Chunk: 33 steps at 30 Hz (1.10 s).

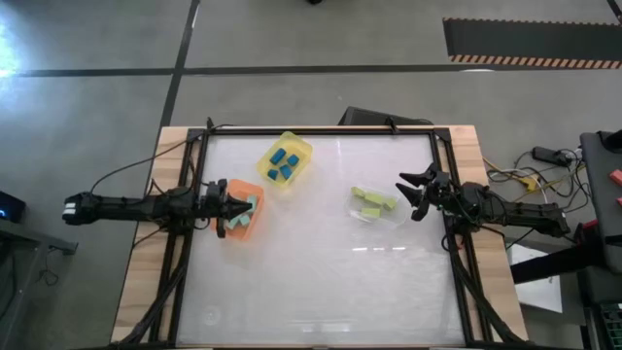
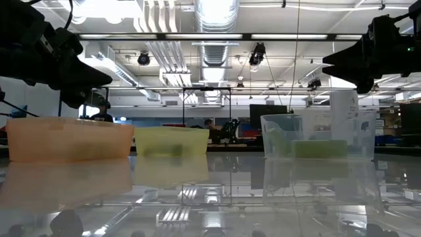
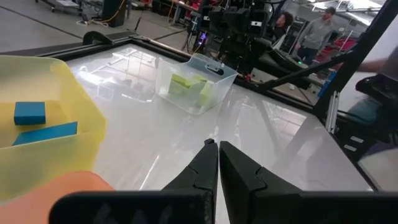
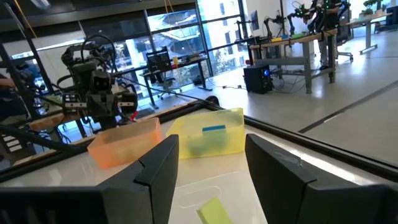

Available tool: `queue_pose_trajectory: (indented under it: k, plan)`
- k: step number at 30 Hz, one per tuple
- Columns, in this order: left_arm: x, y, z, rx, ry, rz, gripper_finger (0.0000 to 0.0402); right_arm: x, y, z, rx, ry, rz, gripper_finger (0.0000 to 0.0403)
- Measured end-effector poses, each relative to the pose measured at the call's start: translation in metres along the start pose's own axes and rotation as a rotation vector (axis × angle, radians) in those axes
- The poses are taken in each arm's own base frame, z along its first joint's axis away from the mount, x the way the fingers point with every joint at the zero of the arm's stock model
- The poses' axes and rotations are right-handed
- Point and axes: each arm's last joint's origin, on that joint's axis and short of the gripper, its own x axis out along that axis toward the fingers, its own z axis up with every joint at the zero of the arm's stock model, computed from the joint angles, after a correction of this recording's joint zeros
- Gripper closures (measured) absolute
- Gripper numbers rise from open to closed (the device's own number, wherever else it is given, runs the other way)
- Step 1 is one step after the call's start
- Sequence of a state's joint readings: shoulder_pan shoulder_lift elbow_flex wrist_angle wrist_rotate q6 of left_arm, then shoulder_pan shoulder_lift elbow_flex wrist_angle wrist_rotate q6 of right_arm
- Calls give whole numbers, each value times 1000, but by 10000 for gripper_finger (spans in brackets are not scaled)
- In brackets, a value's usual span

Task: Sort & place blocks by color
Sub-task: Return to Home Position

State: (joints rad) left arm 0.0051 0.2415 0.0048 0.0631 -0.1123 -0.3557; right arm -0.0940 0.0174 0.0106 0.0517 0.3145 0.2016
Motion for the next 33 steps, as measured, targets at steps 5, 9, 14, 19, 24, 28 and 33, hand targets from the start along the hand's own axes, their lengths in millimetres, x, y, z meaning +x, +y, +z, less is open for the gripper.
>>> queue_pose_trajectory:
  k: [5,9,14,19,24,28,33]
  plan:
    - [1,0,-1,1,11,4,402,0,0,0,0,0,0,227]
    - [1,0,-2,2,18,7,402,0,0,0,1,-4,0,227]
    - [2,1,-2,3,26,10,402,0,0,0,1,-4,0,227]
    - [2,1,-3,4,32,12,402,0,0,0,1,-3,0,227]
    - [2,1,-3,4,37,14,402,0,0,0,1,-3,0,227]
    - [2,1,-3,4,38,14,402,0,0,0,1,-4,0,227]
    - [2,1,-3,5,38,14,402,0,0,0,2,-5,1,227]
